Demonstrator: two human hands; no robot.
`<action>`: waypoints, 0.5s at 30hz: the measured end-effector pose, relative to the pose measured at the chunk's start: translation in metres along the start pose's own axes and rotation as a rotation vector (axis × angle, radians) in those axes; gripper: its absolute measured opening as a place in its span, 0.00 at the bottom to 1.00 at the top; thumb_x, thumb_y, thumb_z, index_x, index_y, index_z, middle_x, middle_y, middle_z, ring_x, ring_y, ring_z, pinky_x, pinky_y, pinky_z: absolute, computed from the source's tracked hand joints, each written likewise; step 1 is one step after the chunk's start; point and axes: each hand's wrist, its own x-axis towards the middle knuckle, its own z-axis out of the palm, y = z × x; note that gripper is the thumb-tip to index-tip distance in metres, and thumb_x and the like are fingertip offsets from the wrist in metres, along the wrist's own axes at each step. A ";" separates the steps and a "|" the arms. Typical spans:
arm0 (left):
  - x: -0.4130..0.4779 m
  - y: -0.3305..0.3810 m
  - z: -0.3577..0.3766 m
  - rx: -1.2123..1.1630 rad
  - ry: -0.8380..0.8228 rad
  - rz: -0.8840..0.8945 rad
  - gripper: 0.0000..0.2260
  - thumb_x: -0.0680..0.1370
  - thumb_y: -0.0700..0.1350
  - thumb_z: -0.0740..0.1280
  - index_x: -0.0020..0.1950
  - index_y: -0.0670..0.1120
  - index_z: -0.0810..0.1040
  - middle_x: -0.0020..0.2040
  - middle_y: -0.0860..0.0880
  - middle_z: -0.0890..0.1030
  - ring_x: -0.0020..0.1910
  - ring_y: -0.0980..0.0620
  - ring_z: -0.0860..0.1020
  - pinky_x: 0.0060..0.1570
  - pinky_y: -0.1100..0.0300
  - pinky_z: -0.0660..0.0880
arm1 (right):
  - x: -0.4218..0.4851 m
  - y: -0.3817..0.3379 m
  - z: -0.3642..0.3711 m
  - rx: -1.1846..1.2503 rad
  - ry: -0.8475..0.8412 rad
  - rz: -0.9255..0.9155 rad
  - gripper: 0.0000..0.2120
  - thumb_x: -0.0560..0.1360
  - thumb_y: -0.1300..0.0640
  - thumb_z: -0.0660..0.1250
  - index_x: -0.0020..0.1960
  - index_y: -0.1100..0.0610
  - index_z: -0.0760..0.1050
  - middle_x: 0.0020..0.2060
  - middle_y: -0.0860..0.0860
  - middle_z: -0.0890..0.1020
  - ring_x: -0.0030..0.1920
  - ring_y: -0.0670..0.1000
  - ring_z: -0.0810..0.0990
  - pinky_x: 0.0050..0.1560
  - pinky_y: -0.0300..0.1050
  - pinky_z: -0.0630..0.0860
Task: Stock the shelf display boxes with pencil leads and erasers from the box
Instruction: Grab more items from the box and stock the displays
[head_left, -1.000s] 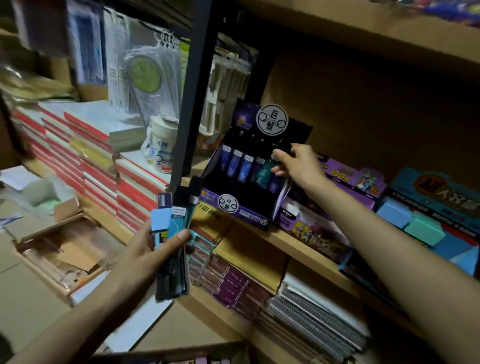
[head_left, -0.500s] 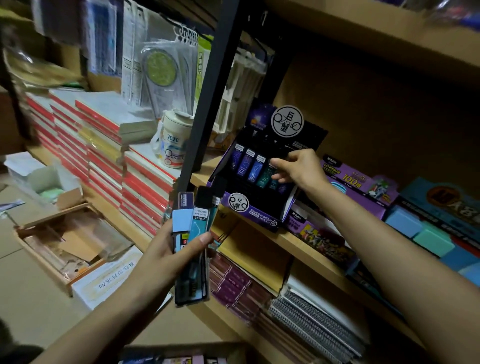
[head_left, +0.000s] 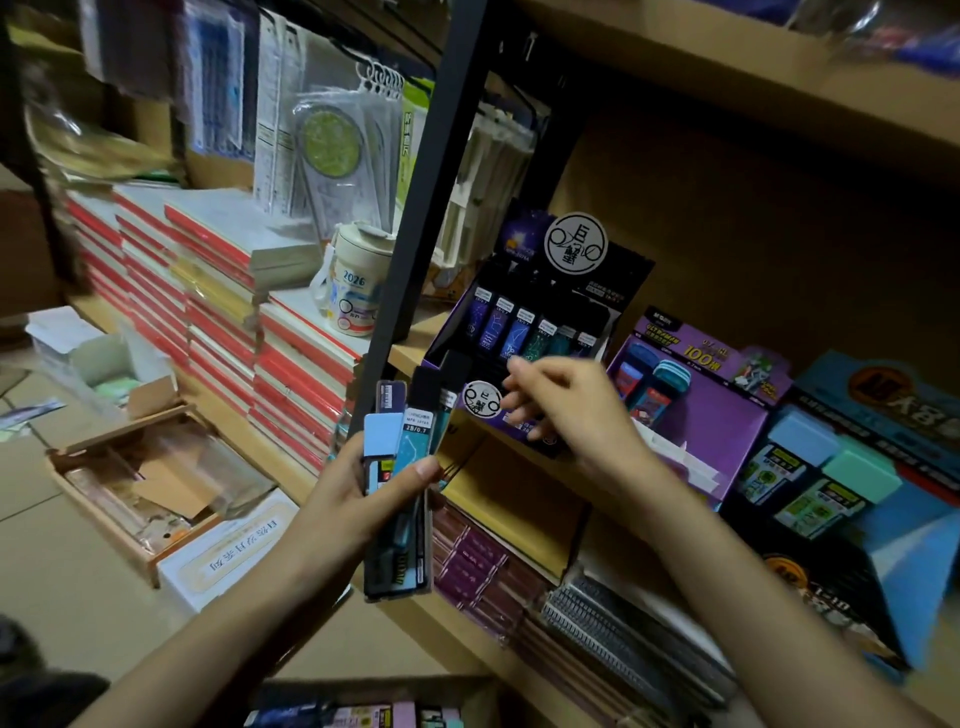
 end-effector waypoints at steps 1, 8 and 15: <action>0.000 -0.001 0.001 0.011 0.000 -0.006 0.26 0.63 0.56 0.71 0.59 0.53 0.72 0.47 0.52 0.84 0.46 0.48 0.84 0.42 0.53 0.80 | -0.016 0.000 0.009 0.111 -0.039 0.000 0.11 0.78 0.51 0.62 0.45 0.57 0.78 0.37 0.52 0.82 0.36 0.47 0.81 0.30 0.36 0.75; 0.000 -0.008 0.010 0.050 -0.071 -0.030 0.23 0.67 0.54 0.70 0.61 0.51 0.72 0.51 0.48 0.84 0.48 0.47 0.83 0.47 0.53 0.80 | -0.047 0.000 0.042 0.388 -0.129 0.145 0.12 0.75 0.51 0.67 0.53 0.57 0.74 0.39 0.50 0.80 0.33 0.41 0.79 0.30 0.35 0.75; 0.002 -0.009 0.013 0.075 -0.086 -0.060 0.23 0.68 0.54 0.69 0.61 0.48 0.72 0.49 0.47 0.84 0.46 0.48 0.84 0.39 0.61 0.79 | -0.034 0.016 0.020 0.565 -0.022 0.172 0.06 0.78 0.59 0.63 0.43 0.58 0.76 0.40 0.51 0.82 0.36 0.44 0.80 0.34 0.35 0.76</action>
